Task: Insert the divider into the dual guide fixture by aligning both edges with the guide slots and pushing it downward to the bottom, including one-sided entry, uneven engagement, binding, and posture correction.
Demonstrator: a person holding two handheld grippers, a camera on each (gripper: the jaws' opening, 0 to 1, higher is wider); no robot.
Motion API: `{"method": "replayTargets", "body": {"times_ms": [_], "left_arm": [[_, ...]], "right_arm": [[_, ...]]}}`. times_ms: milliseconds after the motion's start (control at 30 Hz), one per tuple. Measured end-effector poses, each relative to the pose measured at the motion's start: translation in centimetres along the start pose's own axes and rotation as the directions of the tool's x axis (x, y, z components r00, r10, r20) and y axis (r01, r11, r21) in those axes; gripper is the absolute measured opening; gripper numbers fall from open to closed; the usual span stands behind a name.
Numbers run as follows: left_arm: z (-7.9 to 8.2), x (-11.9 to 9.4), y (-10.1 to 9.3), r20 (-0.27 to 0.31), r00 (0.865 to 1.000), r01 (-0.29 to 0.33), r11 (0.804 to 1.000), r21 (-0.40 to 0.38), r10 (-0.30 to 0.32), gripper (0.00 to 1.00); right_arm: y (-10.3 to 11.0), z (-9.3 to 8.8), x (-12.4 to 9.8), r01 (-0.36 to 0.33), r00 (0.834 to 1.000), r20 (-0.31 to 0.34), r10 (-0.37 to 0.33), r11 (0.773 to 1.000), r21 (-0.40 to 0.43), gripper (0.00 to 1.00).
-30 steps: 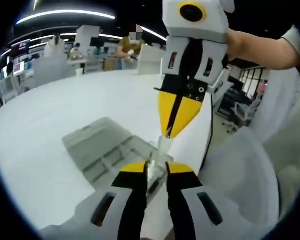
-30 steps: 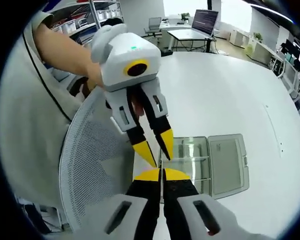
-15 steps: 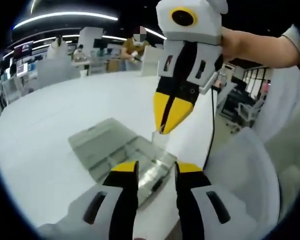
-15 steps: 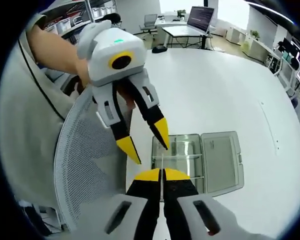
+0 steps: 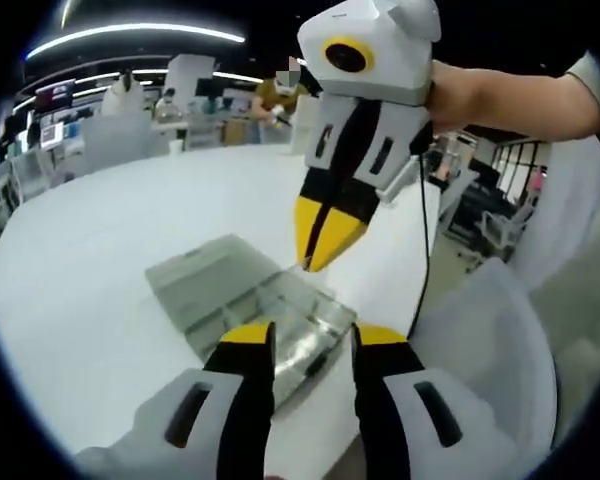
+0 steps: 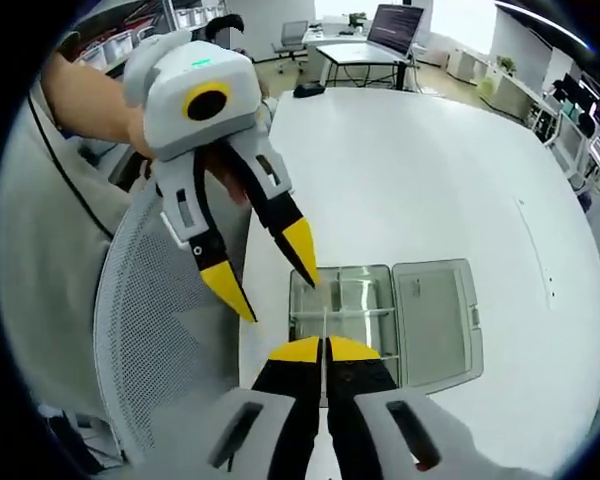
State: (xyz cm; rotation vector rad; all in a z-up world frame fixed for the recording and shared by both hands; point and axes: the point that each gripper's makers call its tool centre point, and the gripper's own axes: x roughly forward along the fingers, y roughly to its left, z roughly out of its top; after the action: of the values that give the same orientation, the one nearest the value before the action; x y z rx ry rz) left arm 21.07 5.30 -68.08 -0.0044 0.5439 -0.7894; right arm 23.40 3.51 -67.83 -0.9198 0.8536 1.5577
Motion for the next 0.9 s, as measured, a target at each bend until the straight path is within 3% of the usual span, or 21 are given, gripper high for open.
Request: {"method": "replayTargets", "body": {"times_ms": [533, 900], "left_arm": [[-0.4, -0.4, 0.3, 0.000, 1.000, -0.026, 0.998, -0.059, 0.026, 0.46], [-0.6, -0.6, 0.2, -0.001, 1.000, -0.031, 0.996, -0.082, 0.031, 0.49]], "right_arm": [[-0.8, -0.5, 1.1, 0.010, 1.000, -0.017, -0.010, 1.000, -0.025, 0.00], [-1.1, -0.4, 1.7, 0.011, 1.000, -0.025, -0.012, 0.999, -0.039, 0.00]]}}
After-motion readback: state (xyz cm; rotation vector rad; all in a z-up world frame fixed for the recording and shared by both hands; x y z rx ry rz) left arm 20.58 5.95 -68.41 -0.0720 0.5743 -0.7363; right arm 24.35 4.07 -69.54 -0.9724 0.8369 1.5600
